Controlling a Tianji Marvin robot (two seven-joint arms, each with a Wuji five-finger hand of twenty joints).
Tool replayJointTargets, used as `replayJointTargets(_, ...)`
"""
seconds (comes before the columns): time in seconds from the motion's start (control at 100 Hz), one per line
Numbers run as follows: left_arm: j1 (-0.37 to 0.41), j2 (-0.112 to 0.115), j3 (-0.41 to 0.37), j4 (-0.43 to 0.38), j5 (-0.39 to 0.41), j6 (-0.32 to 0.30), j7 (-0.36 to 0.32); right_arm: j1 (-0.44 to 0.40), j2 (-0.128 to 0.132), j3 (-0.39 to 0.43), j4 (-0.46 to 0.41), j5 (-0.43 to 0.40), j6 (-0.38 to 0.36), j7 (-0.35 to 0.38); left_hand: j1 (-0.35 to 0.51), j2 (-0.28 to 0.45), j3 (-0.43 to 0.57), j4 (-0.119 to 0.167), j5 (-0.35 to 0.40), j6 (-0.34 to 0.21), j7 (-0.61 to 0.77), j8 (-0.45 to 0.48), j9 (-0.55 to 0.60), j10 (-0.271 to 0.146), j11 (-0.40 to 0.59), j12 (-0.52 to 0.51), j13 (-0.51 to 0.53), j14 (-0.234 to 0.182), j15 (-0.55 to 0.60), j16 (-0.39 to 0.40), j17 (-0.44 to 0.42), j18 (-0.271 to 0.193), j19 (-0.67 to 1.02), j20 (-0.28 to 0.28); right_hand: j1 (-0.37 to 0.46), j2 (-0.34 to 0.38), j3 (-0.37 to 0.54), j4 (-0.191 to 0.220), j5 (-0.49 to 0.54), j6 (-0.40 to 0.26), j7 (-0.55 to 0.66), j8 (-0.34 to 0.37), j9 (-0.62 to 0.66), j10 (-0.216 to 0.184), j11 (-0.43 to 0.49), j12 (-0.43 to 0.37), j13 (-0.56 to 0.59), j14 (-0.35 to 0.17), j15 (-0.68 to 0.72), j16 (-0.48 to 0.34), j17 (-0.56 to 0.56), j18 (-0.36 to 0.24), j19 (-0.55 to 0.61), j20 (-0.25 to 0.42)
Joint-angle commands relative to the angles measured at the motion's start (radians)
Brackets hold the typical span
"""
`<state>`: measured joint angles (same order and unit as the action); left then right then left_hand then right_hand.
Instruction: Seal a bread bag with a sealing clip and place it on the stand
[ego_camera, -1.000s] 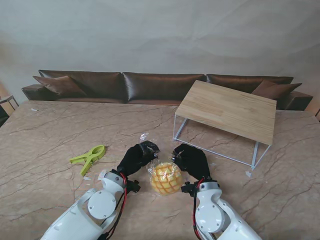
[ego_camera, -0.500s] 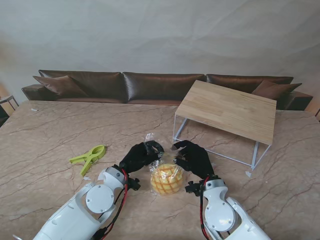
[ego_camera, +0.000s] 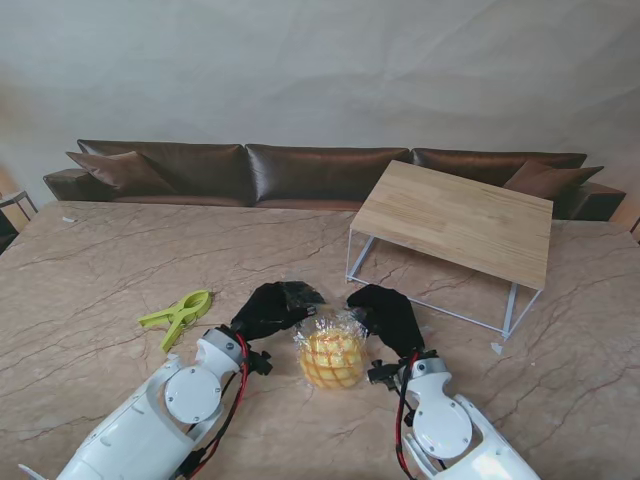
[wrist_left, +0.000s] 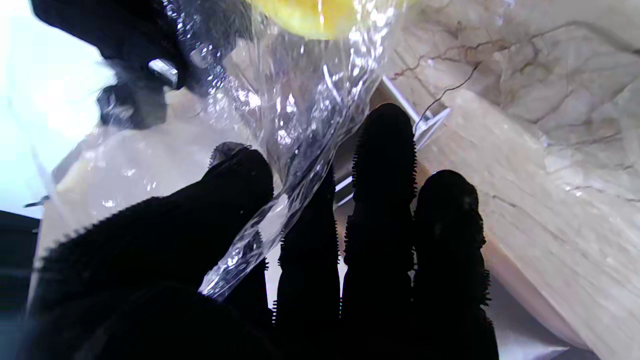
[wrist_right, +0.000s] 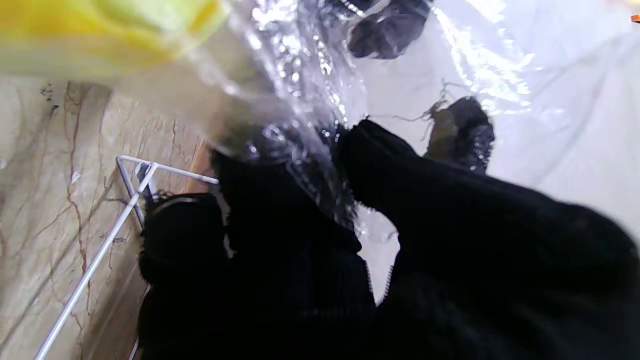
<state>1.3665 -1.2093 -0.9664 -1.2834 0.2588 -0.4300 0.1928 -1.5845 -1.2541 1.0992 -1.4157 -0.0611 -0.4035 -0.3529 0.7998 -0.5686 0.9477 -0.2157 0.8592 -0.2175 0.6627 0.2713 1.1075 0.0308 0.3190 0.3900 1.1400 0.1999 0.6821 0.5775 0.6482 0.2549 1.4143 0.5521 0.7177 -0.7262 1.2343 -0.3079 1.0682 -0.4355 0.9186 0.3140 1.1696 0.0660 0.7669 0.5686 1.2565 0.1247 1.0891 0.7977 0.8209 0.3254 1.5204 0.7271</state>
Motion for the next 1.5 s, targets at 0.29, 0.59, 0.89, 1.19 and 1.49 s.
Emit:
replayJointTargets(0.29, 0.007, 0.034, -0.057, 0.027, -0.113, -0.072, -0.159, 0.005, -0.014, 0.004, 0.043, -0.068, -0.028, -0.067, -0.348, 0.162, 0.252, 0.169, -0.237, 0.073, -0.250, 0.009, -0.550, -0.052, -0.080, -0.167, -0.455, -0.021, -0.367, -0.086, -0.412, -0.025, -0.402, -0.015, 0.148, 0.028, 0.020, 0.044, 0.183, -0.035, 0.071, 0.129, -0.058, -0.073, 0.030, 0.041, 0.044, 0.018, 0.030, 0.049, -0.027, 0.018, 0.013, 0.016)
replayJointTargets(0.59, 0.032, 0.024, -0.097, -0.058, -0.121, 0.059, -0.119, 0.025, -0.015, -0.020, 0.095, -0.291, -0.097, -0.195, -0.534, 0.499, -0.622, 0.270, -0.229, 0.167, -0.273, -0.002, -0.521, -0.004, -0.084, -0.170, -0.514, 0.014, -0.368, -0.085, -0.489, -0.004, -0.466, 0.060, 0.156, 0.000, 0.069, 0.034, 0.202, -0.044, 0.100, 0.145, -0.070, -0.129, 0.065, 0.087, 0.020, -0.001, 0.060, 0.111, -0.055, -0.001, -0.004, 0.056)
replayJointTargets(0.89, 0.009, 0.059, -0.026, -0.107, 0.001, 0.138, -0.205, 0.040, -0.012, -0.038, 0.105, -0.372, -0.125, -0.238, -0.430, 0.147, -0.390, 0.144, -0.330, 0.239, -0.353, -0.042, -0.516, -0.021, -0.037, -0.142, -0.522, -0.031, -0.368, -0.073, -0.523, -0.011, -0.516, 0.056, 0.157, -0.005, 0.084, 0.032, 0.205, -0.047, 0.132, 0.153, -0.073, -0.151, 0.064, 0.099, 0.000, -0.017, 0.047, 0.135, -0.079, -0.024, -0.028, 0.074)
replayJointTargets(1.19, -0.006, 0.070, 0.017, -0.096, 0.114, 0.148, -0.190, 0.037, -0.012, -0.035, 0.099, -0.394, -0.122, -0.257, -0.122, -0.046, -0.067, 0.049, -0.091, -0.020, 0.210, 0.051, 0.017, -0.171, 0.022, 0.434, -0.309, -0.051, -0.172, 0.118, -0.394, -0.022, -0.349, 0.098, 0.153, 0.014, 0.063, 0.034, 0.198, -0.040, 0.092, 0.134, -0.070, -0.146, 0.043, 0.076, -0.003, -0.019, 0.040, 0.152, -0.070, -0.052, -0.008, 0.080)
replayJointTargets(1.49, 0.004, 0.044, 0.025, -0.063, 0.148, 0.124, -0.068, -0.105, 0.062, 0.114, -0.096, -0.404, -0.039, -0.025, -0.106, -0.061, -0.001, 0.035, -0.032, -0.078, 0.358, 0.063, 0.136, -0.154, 0.090, 0.490, -0.196, -0.034, -0.049, 0.188, -0.322, -0.009, -0.262, 0.085, -0.285, -0.054, 0.238, 0.182, -0.412, 0.192, -0.218, -0.019, -0.443, -0.133, -0.160, -0.152, -0.544, -0.046, -0.593, -0.128, -0.535, -0.167, -0.501, -0.041)
